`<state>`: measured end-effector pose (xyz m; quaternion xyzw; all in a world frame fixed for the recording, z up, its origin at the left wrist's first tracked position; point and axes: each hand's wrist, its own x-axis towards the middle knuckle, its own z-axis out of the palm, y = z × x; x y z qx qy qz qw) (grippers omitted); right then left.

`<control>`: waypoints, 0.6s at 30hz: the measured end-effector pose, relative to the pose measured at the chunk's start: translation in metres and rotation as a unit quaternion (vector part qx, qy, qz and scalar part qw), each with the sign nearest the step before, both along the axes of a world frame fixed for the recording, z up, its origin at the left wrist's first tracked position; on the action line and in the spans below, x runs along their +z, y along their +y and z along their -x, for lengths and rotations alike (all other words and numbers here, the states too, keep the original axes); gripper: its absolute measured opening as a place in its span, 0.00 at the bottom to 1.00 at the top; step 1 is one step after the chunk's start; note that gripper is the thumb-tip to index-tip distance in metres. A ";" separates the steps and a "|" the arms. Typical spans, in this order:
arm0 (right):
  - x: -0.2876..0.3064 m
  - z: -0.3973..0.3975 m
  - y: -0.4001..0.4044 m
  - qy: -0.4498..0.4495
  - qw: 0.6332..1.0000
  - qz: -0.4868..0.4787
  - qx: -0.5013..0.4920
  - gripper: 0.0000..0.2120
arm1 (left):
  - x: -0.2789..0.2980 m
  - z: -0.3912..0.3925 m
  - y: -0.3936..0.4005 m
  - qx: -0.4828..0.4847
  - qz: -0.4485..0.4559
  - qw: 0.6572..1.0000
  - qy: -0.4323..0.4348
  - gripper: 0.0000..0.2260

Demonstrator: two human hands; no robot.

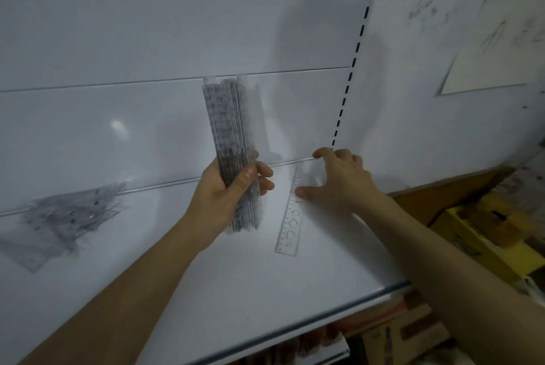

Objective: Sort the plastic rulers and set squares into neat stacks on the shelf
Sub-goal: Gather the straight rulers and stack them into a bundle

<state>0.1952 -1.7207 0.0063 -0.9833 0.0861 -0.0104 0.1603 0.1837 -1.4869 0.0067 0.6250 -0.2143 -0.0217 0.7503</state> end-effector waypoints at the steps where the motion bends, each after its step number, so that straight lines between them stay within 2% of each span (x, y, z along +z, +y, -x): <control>1: 0.000 0.001 -0.007 0.011 1.000 -0.022 -0.007 0.42 | -0.001 0.000 0.000 -0.004 -0.004 1.000 -0.001 0.13; 4: 0.005 0.005 -0.028 0.025 0.997 -0.068 -0.010 0.41 | -0.003 0.001 -0.002 -0.015 -0.011 1.000 0.000 0.14; 9: 0.005 0.011 -0.063 -0.019 0.992 -0.120 -0.040 0.34 | -0.003 0.002 -0.004 -0.024 -0.003 1.000 0.012 0.15; 14: 0.000 0.007 -0.083 -0.013 0.983 -0.179 -0.043 0.31 | -0.003 0.001 -0.001 -0.035 0.003 0.999 0.030 0.31; 16: -0.002 0.004 -0.085 -0.024 0.980 -0.193 -0.039 0.29 | -0.003 0.001 -0.001 -0.039 0.004 0.999 0.035 0.31; 18: -0.005 0.000 -0.087 -0.027 0.978 -0.203 -0.041 0.27 | -0.004 0.001 -0.001 -0.040 0.006 0.998 0.038 0.26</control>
